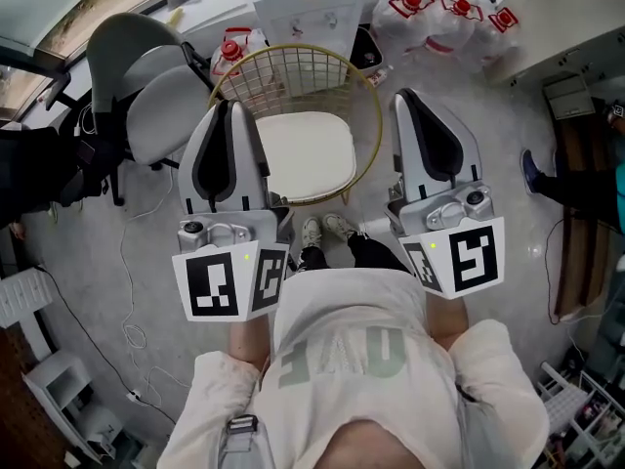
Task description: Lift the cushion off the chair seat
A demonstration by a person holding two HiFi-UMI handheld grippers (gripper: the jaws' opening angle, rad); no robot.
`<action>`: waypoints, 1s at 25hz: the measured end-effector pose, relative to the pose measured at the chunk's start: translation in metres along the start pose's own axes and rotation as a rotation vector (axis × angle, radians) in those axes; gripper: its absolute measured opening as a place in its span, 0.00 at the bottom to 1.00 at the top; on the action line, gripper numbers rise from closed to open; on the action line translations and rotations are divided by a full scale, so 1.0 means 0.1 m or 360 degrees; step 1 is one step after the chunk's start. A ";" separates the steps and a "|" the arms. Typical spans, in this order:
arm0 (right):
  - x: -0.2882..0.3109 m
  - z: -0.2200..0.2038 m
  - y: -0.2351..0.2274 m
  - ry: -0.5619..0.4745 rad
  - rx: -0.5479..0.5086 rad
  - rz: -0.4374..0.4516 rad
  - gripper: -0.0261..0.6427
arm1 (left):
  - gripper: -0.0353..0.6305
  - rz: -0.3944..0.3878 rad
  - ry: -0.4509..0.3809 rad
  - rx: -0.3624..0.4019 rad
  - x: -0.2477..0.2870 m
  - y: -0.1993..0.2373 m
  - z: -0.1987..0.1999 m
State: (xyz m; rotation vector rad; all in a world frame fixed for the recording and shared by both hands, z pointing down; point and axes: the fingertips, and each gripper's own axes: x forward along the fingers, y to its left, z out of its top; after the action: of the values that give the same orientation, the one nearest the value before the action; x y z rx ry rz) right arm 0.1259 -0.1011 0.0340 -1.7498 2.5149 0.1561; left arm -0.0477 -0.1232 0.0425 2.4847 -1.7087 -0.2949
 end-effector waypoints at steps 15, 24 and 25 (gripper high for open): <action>0.36 -1.64 0.25 0.0324 0.0189 0.0374 0.06 | 0.34 0.0027 0.0138 -0.1234 -0.14 0.80 -2.42; 0.10 -2.88 0.77 0.0634 0.0367 0.0588 0.06 | 0.41 0.0394 0.0172 -0.2090 -1.16 1.22 -4.55; 0.07 -2.98 0.79 0.0661 0.0386 0.0597 0.06 | 0.41 0.0435 0.0186 -0.2149 -1.28 1.19 -4.75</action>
State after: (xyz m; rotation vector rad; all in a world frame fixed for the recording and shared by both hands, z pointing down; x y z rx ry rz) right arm 0.0483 -0.1173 0.3322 -1.3135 2.9695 -0.5244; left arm -0.0951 -0.0555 0.5413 1.2320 -1.0999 -0.8691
